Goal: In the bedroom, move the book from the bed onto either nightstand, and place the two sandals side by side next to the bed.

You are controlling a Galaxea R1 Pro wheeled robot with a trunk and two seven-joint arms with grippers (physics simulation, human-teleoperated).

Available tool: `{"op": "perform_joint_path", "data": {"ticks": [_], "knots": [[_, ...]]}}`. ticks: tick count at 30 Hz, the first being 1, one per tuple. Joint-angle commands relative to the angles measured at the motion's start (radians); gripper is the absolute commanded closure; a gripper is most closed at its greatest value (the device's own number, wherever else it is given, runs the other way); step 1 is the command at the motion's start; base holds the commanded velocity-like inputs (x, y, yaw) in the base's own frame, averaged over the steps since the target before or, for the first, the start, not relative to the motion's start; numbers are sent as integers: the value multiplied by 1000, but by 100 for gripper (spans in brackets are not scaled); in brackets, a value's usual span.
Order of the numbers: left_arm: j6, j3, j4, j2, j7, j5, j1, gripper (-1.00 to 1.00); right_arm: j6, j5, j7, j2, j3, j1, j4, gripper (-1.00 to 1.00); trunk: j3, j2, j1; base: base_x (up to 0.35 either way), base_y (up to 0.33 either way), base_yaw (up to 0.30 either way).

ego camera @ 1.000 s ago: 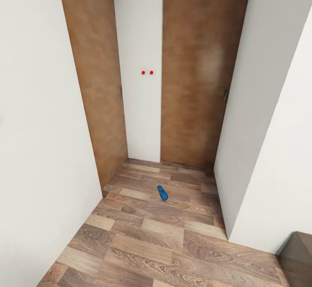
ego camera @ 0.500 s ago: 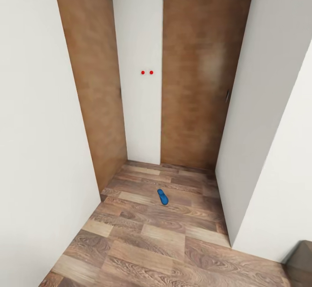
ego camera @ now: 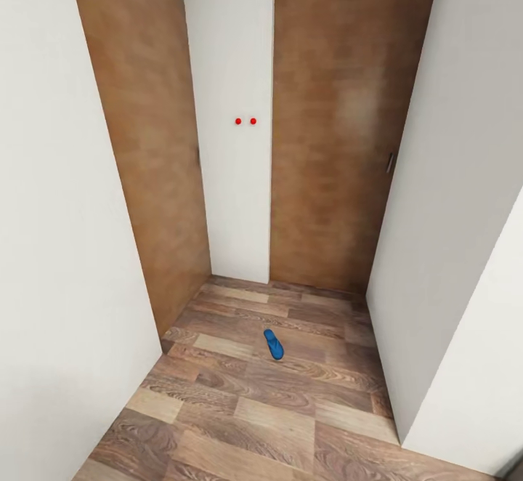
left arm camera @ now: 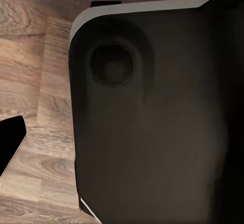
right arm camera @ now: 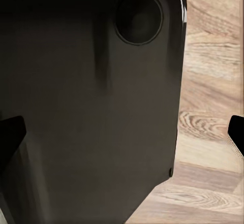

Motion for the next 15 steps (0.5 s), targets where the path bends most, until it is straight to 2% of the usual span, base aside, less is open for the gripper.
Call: {"op": "perform_joint_path", "data": {"ticks": [1,15], "knots": [[-2,0,0,0,0,-1,0,-100,0,-1,1,0,-1,0,0,-100,-1,0,1,315,0,0],[-18,0,0,1,0,-1,0,-100,0,-1,1,0,-1,0,0,-100,-1,0,1,313,0,0]]}}
